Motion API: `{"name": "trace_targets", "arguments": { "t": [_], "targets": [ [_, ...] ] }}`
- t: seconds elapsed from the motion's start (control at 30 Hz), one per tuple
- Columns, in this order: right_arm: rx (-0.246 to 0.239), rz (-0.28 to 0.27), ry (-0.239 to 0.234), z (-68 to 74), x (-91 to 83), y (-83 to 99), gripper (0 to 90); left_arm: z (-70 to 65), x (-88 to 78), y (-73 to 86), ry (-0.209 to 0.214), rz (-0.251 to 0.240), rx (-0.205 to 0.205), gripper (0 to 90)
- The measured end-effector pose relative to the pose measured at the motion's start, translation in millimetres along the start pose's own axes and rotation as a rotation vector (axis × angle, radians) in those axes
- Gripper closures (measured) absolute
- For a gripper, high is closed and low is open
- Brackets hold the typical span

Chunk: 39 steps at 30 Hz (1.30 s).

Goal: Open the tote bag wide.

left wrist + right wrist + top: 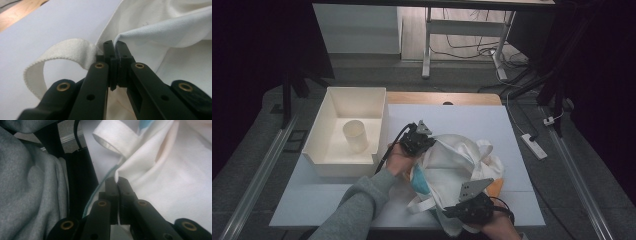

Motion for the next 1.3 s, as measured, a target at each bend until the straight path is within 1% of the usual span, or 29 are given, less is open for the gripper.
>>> {"name": "trace_targets", "arguments": {
  "t": [0.03, 0.07, 0.1, 0.17, 0.2, 0.23, 0.27, 0.3, 0.33, 0.37, 0.4, 0.43, 0.5, 0.57, 0.6, 0.67, 0.7, 0.73, 0.8, 0.83, 0.87, 0.9, 0.93, 1.03, 1.07, 1.1, 1.13, 1.2, 1.3],
  "targets": [
    [0.005, -0.008, -0.005, -0.3, -2.1, -0.6, 77.3, -0.3, 0.0, 0.1, 0.003, -0.001, -0.001, 88.1],
    [0.005, -0.025, 0.004, -1.1, -5.9, -1.8, 70.9, -0.6, -0.2, 0.1, 0.004, -0.002, 0.001, 88.0],
    [0.012, -0.045, 0.029, -2.1, -11.3, -3.6, 67.1, -1.0, -0.5, 0.0, 0.003, -0.001, 0.003, 88.0],
    [0.025, -0.1, 0.083, -6.1, -23.8, -8.0, 62.9, -1.8, -0.7, -0.2, 0.007, -0.003, 0.002, 88.0],
    [0.039, -0.127, 0.114, -9.4, -29.6, -10.2, 62.5, -2.1, -0.7, -0.3, 0.008, -0.003, 0.002, 88.0],
    [0.057, -0.14, 0.151, -13.7, -34.2, -12.1, 62.6, -2.4, -0.7, -0.4, 0.008, -0.004, 0.001, 88.0],
    [0.071, -0.141, 0.188, -18.4, -36.8, -13.9, 65.2, -2.5, -0.8, -0.4, 0.009, -0.004, 0.001, 88.0],
    [0.077, -0.139, 0.206, -22.7, -37.8, -15.3, 70.4, -2.6, -1.1, -0.5, 0.011, -0.004, 0.002, 87.9],
    [0.079, -0.138, 0.215, -27.0, -37.5, -16.7, 76.1, -2.6, -1.4, -0.7, 0.011, -0.005, 0.004, 87.9],
    [0.084, -0.126, 0.232, -31.4, -36.1, -18.3, 85.4, -3.1, -1.9, -0.9, 0.012, -0.007, 0.003, 88.0],
    [0.089, -0.107, 0.248, -35.7, -33.9, -19.9, 90.0, -3.5, -2.5, -1.1, 0.012, -0.008, 0.007, 87.9],
    [0.097, -0.083, 0.255, -39.7, -30.4, -22.4, 90.0, -3.8, -2.9, -1.3, 0.012, -0.009, 0.008, 88.0],
    [0.094, -0.002, 0.272, -47.4, -19.7, -28.7, 90.0, -4.5, -2.9, -1.5, 0.01, -0.013, 0.007, 87.9],
    [0.092, 0.055, 0.294, -55.9, -7.9, -35.2, 90.0, -4.2, -3.1, -1.3, 0.01, -0.014, 0.007, 87.9],
    [0.096, 0.094, 0.295, -61.2, -1.6, -37.0, 90.0, -3.7, -3.3, -1.1, 0.01, -0.013, 0.008, 88.0],
    [0.118, 0.147, 0.309, -73.1, 8.8, -36.9, 90.0, -2.9, -3.4, -0.6, 0.009, -0.015, 0.007, 87.9],
    [0.138, 0.189, 0.321, -80.5, 14.6, -34.2, 90.0, -2.8, -3.4, -0.6, 0.008, -0.016, 0.008, 88.0],
    [0.149, 0.214, 0.321, -84.8, 17.9, -31.8, 90.0, -2.6, -3.4, -0.7, 0.006, -0.019, 0.009, 87.9],
    [0.174, 0.235, 0.327, -93.6, 24.4, -26.5, 90.0, -2.3, -3.3, -0.8, 0.005, -0.023, 0.01, 88.0],
    [0.178, 0.25, 0.336, -96.3, 27.2, -24.6, 90.0, -2.3, -3.1, -0.8, 0.004, -0.022, 0.011, 88.0],
    [0.167, 0.268, 0.355, -99.0, 28.5, -23.3, 90.0, -2.3, -3.0, -0.7, 0.004, -0.023, 0.011, 88.0],
    [0.164, 0.274, 0.378, -101.3, 29.6, -22.4, 90.0, -2.2, -3.2, -0.8, 0.003, -0.025, 0.011, 88.0],
    [0.166, 0.279, 0.386, -103.8, 30.1, -21.4, 90.0, -2.3, -3.5, -1.1, 0.001, -0.026, 0.011, 88.0],
    [0.19, 0.281, 0.356, -107.9, 32.1, -18.5, 90.0, -2.9, -4.5, -1.8, -0.008, -0.037, 0.014, 88.0],
    [0.192, 0.277, 0.332, -107.3, 31.9, -18.2, 90.0, -2.8, -4.7, -1.8, -0.01, -0.04, 0.014, 88.0],
    [0.202, 0.268, 0.298, -106.2, 31.4, -17.9, 90.0, -2.4, -4.9, -1.8, -0.011, -0.046, 0.013, 88.0],
    [0.201, 0.26, 0.281, -105.4, 30.3, -17.2, 90.0, -1.9, -5.5, -2.1, -0.011, -0.051, 0.013, 88.0],
    [0.206, 0.244, 0.263, -104.3, 28.4, -15.3, 90.0, -1.5, -6.4, -3.0, -0.015, -0.058, 0.016, 88.0],
    [0.201, 0.226, 0.238, -101.7, 26.0, -13.8, 90.0, -1.0, -7.6, -4.0, -0.019, -0.068, 0.015, 88.1]
  ]
}}
Point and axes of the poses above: each handheld gripper's, and its own axes: x roughly forward along the jaws, y roughly out of its underside, z roughly to its left, the point moved 3 cm from there along x, roughly forward along the jaws, and after that the axes turned 9 degrees about -y, right-handed, at the moved point
